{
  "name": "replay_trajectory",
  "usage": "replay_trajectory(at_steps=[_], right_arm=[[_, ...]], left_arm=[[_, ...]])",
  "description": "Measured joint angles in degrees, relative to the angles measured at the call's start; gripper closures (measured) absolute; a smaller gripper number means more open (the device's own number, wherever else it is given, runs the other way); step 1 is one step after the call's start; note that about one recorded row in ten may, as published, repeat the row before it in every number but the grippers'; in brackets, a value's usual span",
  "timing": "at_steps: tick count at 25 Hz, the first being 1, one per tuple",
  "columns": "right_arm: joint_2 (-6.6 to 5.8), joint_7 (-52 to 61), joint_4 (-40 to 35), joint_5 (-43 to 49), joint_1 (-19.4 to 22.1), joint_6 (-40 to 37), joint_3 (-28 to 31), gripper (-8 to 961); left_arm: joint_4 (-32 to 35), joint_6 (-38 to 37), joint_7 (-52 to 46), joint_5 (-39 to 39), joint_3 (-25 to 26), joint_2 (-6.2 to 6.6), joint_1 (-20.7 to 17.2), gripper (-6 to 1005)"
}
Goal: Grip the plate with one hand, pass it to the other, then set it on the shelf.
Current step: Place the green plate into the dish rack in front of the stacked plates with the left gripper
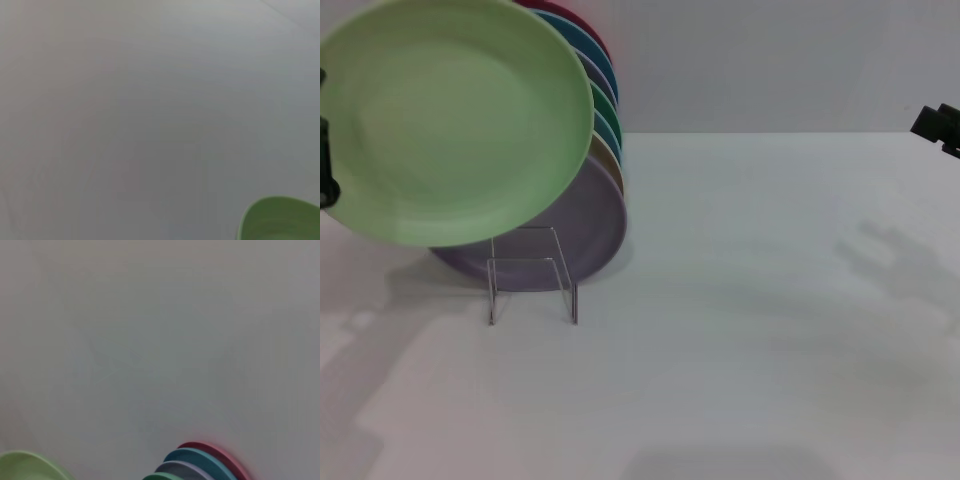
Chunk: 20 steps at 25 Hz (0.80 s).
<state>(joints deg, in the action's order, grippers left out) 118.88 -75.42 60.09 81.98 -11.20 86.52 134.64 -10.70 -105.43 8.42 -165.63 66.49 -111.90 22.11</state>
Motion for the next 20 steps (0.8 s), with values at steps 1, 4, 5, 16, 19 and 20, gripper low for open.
replay_trajectory(at_steps=[1, 4, 5, 16, 19, 20], right_arm=[[0.04, 0.0, 0.0, 0.0, 0.1, 0.5, 0.0, 208], [0.04, -0.8, 0.1, 0.0, 0.3, 1.8, 0.0, 208], [0.04, -1.9, 0.2, 0.1, 0.5, 2.5, 0.0, 208], [0.6, -14.2, -0.5, 0.7, 5.1, 5.0, 2.1, 208], [0.59, -14.2, -0.5, 0.8, 5.1, 5.7, 1.8, 208], [0.56, -14.2, -0.5, 0.8, 5.0, 6.0, 1.4, 208]], left_arm=[[1.4, 0.3, 2.5, 0.0, -0.9, 0.03, 0.4, 951], [3.4, 0.6, 4.3, 0.0, -1.6, -0.2, 1.1, 951], [4.3, 0.8, 5.0, 0.0, -1.7, -0.38, 1.4, 951], [5.6, 2.2, 7.8, 0.1, -2.7, -0.77, 3.3, 951], [5.8, 3.6, 9.6, 0.1, -3.8, -0.76, 4.1, 951], [5.9, 4.0, 10.1, 0.1, -4.1, -0.79, 4.3, 951]])
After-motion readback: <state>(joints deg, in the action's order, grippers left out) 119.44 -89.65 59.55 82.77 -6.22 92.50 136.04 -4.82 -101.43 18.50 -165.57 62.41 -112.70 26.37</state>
